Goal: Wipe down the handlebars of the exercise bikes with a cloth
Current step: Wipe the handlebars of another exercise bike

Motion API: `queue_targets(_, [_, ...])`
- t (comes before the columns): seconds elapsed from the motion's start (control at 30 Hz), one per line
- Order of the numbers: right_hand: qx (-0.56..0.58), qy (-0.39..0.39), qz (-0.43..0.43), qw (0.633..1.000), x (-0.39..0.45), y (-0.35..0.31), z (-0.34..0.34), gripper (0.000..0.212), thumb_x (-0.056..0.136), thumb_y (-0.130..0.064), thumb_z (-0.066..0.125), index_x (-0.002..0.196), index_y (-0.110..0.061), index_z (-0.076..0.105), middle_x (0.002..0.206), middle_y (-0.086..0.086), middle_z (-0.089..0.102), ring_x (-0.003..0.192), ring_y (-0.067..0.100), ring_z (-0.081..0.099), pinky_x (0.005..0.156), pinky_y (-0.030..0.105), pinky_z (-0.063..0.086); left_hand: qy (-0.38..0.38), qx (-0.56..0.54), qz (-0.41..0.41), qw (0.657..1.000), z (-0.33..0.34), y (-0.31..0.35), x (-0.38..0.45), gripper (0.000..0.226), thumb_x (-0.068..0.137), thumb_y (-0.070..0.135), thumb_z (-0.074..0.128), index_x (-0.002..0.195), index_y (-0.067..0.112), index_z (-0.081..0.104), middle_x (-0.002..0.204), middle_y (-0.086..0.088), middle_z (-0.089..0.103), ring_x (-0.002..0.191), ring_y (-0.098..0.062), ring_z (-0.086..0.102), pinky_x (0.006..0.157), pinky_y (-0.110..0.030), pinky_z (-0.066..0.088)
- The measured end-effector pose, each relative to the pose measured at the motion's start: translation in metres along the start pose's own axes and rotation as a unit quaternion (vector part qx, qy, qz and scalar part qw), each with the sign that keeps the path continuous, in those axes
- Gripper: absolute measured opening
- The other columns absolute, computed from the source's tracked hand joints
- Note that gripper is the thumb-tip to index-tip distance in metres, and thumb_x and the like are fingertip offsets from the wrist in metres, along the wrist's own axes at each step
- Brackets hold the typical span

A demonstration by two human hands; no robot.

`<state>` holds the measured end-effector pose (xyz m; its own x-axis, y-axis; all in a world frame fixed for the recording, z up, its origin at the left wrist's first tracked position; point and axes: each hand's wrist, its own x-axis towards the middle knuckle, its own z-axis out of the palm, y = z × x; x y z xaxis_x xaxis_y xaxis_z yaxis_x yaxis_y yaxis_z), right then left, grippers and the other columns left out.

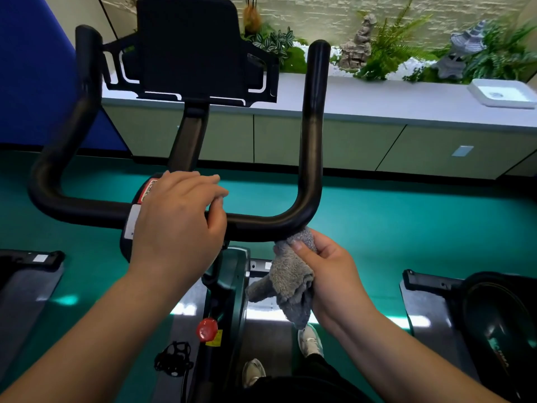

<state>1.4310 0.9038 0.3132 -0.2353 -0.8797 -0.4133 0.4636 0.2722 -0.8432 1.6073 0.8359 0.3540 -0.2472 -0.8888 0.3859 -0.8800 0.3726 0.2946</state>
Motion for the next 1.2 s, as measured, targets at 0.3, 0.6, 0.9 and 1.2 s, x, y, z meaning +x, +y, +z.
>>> queue_targets(0.3, [-0.052,-0.051,-0.022,0.997,0.028,-0.023,-0.026,0.025,0.091,0.003,0.053,0.105,-0.01,0.07,0.094,0.011,0.075,0.082,0.02,0.07,0.068,0.028,0.053,-0.02,-0.037,0.026,0.999,0.01,0.033,0.021,0.029,0.085,0.021,0.053,0.106,0.014,0.071,0.11,0.002,0.069,0.106,-0.013,0.056,0.099,-0.015,0.026])
queue_targets(0.6, [-0.06,-0.124,-0.028,0.99,0.073,-0.055,-0.039,0.033,0.093,0.005,0.047,0.103,-0.012,0.073,0.102,0.017,0.072,0.098,0.032,0.068,0.093,0.044,0.05,-0.141,-0.072,0.014,0.987,0.035,0.081,0.06,0.056,0.085,0.041,0.043,0.139,0.027,0.046,0.135,0.011,0.053,0.125,-0.011,0.044,0.106,-0.026,0.031])
queue_targets(0.9, [-0.077,-0.166,-0.017,0.983,0.121,-0.078,-0.039,0.03,0.094,0.003,0.049,0.101,-0.013,0.073,0.102,0.015,0.073,0.096,0.028,0.068,0.094,0.046,0.05,-0.134,-0.051,-0.023,0.989,0.042,0.092,0.084,0.058,0.084,0.041,0.041,0.142,0.03,0.042,0.142,0.016,0.044,0.13,-0.004,0.035,0.108,-0.017,0.02])
queue_targets(1.2, [-0.051,-0.202,-0.009,0.978,0.16,-0.094,-0.033,0.026,0.095,0.001,0.046,0.107,-0.006,0.069,0.106,0.019,0.07,0.099,0.031,0.066,0.097,0.048,0.048,-0.112,-0.037,-0.048,0.992,0.05,0.1,0.102,0.055,0.085,0.037,0.045,0.139,0.025,0.047,0.139,0.012,0.049,0.126,-0.006,0.04,0.107,-0.019,0.024])
